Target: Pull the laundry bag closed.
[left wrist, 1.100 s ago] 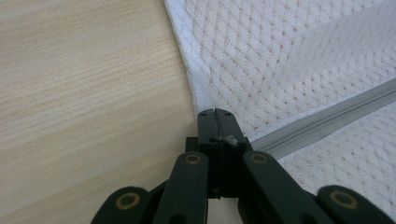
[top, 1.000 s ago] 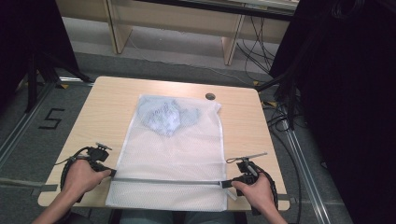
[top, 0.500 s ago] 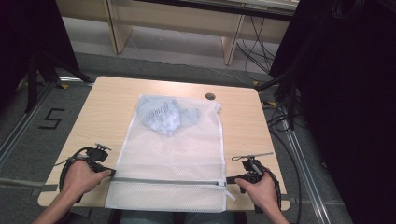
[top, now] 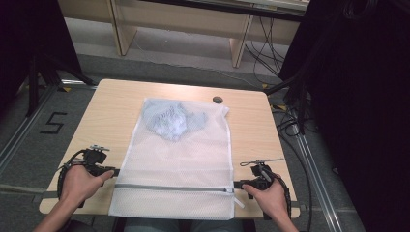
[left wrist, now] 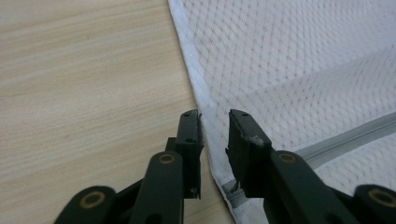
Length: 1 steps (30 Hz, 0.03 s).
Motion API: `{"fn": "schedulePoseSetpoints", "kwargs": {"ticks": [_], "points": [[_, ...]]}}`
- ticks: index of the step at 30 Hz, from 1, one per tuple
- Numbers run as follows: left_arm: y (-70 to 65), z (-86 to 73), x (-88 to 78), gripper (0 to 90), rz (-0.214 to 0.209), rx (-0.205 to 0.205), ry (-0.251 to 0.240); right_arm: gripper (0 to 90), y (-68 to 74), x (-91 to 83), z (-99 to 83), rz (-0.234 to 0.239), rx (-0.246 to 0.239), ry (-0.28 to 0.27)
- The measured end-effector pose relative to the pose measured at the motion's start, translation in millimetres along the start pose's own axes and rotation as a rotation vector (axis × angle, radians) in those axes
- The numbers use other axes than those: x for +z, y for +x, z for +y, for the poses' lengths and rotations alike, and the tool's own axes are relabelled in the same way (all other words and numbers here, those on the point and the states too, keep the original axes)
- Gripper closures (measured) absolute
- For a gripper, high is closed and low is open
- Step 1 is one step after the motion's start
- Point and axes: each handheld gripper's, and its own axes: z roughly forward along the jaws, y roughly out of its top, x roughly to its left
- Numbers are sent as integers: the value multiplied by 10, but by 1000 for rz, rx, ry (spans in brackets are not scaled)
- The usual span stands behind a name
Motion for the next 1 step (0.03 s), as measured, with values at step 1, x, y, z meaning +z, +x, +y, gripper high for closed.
{"fn": "schedulePoseSetpoints", "kwargs": {"ticks": [1], "points": [[22, 12, -3, 713, -3, 29, 0, 602, -2, 1, 1, 1, -6, -4]]}}
